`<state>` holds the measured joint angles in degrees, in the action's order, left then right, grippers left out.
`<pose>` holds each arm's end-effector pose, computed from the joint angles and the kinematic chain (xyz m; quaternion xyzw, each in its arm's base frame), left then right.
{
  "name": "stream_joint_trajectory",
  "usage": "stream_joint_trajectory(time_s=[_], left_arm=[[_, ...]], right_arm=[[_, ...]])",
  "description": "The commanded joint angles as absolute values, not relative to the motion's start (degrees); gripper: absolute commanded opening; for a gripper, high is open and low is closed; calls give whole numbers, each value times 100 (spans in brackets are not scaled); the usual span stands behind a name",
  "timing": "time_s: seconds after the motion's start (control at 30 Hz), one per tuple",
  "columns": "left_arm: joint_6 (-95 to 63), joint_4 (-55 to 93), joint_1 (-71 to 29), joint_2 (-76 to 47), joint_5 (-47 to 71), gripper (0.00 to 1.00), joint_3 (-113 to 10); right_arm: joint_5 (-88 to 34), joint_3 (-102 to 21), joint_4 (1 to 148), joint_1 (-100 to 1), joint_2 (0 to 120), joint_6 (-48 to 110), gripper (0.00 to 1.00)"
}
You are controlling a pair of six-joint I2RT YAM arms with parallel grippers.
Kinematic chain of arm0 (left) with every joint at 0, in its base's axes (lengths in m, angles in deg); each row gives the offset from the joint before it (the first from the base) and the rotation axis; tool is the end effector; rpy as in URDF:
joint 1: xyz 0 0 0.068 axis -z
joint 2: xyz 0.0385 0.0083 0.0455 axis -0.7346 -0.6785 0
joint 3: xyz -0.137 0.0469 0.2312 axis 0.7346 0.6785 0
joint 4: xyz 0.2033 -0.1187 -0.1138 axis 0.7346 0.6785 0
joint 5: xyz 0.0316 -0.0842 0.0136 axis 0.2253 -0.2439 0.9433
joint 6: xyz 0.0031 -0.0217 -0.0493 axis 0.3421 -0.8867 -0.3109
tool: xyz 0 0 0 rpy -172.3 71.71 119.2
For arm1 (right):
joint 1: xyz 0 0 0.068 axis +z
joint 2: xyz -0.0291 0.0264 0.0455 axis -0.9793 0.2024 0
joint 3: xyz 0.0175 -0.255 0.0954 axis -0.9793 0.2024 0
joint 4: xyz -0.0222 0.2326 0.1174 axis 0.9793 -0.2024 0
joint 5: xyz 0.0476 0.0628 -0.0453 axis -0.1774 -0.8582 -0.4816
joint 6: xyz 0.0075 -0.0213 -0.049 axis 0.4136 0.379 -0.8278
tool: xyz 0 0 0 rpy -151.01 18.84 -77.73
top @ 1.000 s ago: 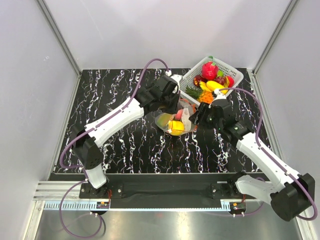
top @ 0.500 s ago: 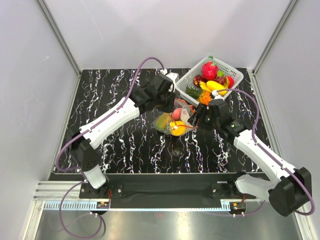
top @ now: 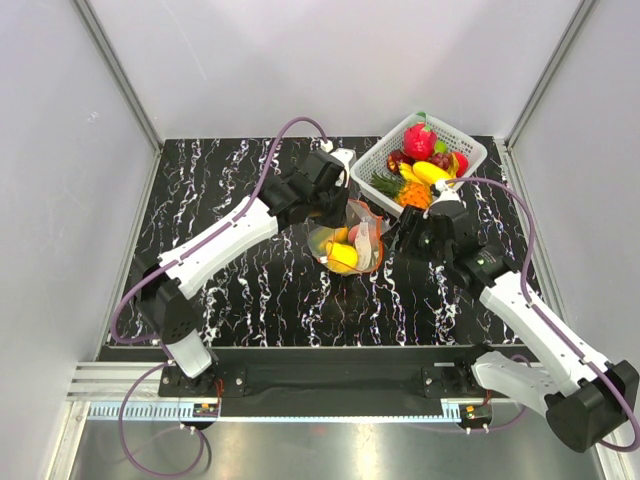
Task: Place the food in the zip-top bag and seal the zipper
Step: Adjust the zipper food storage bag at the center of the board.
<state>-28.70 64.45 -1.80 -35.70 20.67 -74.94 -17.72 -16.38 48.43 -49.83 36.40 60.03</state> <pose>0.2637 -0.2679 0.3528 0.1697 0.9068 -0.2194 0.3175 0.1942 0.1044 0.3109 0.0637 0.8756 0.2461 0.4107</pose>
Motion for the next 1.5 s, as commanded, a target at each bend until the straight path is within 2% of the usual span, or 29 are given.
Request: stream_joint_trajectory(time_s=[0.0,0.27,0.5,0.6,0.63,0.67,0.7,0.83,1.0,1.13,1.27,1.33,1.47], left_arm=[[-2814,6198,-201,-3324,2024,0,-7558],[-2787,6251,-201,-3297,2024,0,-7594],[-2778,6269,-218,-3271,2200,0,-7603],[-2770,6286,-245,-3262,2209,0,-7576],[-2770,6295,-245,-3262,2218,0,-7568],[-2752,6304,-245,-3271,2226,0,-7559],[-2743,6347,-254,-3262,2270,0,-7576],[-2656,6733,-254,-3306,2577,0,-7804],[-2576,7752,-245,-3394,3279,0,-8524],[-2576,8175,-254,-3236,3571,0,-8701],[-2524,8316,-254,-3061,3676,0,-8596],[-2480,8395,-254,-2999,3720,0,-8535],[-2365,8518,-454,-2779,4133,2,-8227]], right_arm=[[-1880,-1681,4914,-4932,3744,5993,65],[-2400,-1293,5549,-4905,3805,6214,64],[-2568,-986,5944,-4818,4139,6372,55],[-2427,-1107,5744,-4756,4236,6372,41],[-2357,-1204,5612,-4738,4245,6355,31],[-2252,-1344,5428,-4721,4263,6320,8],[-1955,-1711,4965,-4669,4271,6232,1],[-1092,-3013,3609,-4484,4429,5916,0],[13,-4708,1870,-4168,5316,5669,0],[456,-5080,1568,-4018,5633,5687,0],[28,-5142,1856,-3983,5599,5599,0],[-815,-5081,2321,-3956,5564,5572,0],[-1397,-5413,2867,-3562,6063,5512,0]])
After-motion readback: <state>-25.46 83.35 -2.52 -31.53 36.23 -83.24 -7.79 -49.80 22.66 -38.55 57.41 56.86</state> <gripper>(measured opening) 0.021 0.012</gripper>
